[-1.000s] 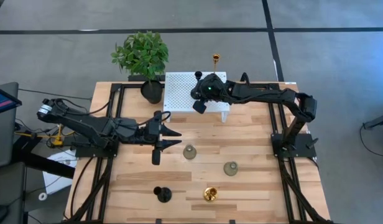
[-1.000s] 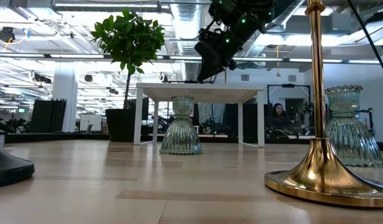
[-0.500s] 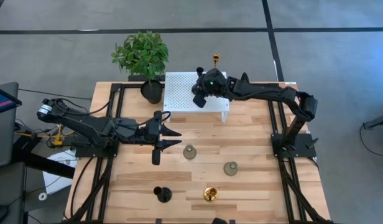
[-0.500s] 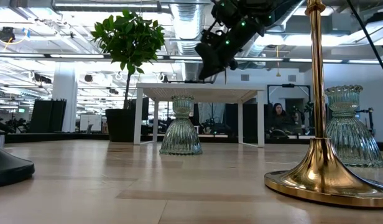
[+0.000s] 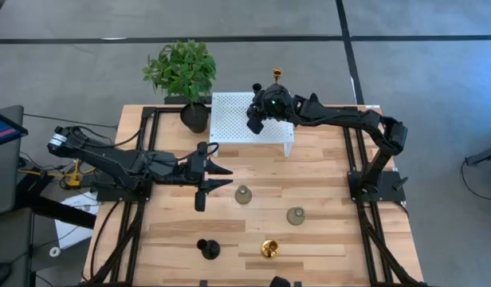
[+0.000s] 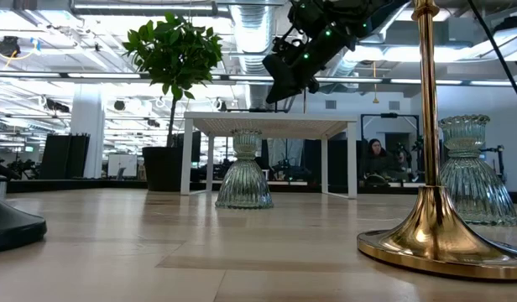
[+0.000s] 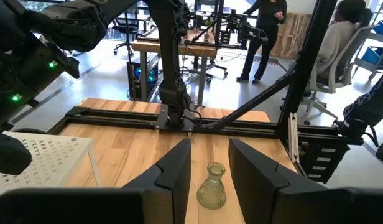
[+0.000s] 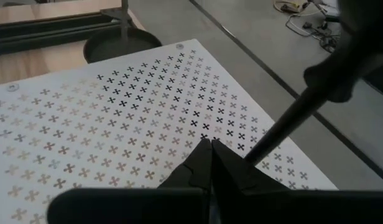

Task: Pick & Place candle stick holders
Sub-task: Put the top black candle holder on the shelf

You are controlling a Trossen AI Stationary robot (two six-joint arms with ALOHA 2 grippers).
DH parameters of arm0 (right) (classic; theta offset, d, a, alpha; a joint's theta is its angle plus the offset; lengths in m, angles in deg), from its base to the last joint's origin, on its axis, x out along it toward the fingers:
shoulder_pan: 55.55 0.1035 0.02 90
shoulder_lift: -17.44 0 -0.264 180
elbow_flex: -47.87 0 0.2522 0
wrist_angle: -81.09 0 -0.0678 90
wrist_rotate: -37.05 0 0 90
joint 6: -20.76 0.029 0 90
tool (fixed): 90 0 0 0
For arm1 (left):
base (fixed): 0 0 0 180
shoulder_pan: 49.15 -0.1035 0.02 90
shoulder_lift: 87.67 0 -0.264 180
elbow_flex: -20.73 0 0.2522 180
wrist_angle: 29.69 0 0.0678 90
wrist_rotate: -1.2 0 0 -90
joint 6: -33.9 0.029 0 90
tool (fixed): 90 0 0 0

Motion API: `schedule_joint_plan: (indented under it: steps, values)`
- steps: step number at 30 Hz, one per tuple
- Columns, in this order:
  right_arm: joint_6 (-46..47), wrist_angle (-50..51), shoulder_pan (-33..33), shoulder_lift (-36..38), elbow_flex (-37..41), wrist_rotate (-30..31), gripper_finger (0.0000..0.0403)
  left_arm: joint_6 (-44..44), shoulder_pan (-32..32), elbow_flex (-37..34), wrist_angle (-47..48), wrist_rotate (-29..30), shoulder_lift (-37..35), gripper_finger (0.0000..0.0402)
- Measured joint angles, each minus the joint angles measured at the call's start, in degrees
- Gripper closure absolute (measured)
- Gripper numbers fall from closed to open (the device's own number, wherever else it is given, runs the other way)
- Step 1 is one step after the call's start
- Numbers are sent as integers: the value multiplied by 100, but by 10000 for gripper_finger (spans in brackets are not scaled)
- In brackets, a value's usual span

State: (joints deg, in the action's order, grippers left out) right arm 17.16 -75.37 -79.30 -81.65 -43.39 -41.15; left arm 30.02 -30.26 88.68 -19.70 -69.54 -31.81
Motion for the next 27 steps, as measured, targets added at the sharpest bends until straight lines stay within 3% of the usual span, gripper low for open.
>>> schedule_joint_plan:
  steps: [11, 14, 20, 27]
  values:
    - [-206, -12, 31, -42, -2, 4, 403, 0, 0, 0, 33, -1, 0, 294]
    - [-172, 85, 66, -44, -2, -231, 403, 0, 0, 0, 33, 1, 0, 294]
    - [-259, 925, 302, -48, -2, -273, 403, 0, 0, 0, 37, -2, 0, 294]
    - [-448, 895, 409, -50, 0, 375, 403, 20, 0, 0, 37, 1, 0, 294]
